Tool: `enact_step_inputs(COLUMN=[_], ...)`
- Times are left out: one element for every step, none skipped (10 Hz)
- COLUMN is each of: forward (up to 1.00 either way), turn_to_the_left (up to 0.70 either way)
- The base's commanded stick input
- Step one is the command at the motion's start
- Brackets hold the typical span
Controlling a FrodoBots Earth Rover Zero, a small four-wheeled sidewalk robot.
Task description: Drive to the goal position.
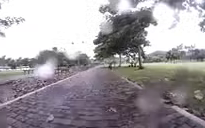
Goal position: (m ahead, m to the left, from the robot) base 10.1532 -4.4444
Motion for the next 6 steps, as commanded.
enact_step_inputs(forward=[0.7, 0.7, 0.7, 0.7, 0.7, 0.7], turn_to_the_left=[0.0, 0.0, 0.0, 0.0, 0.0, 0.0])
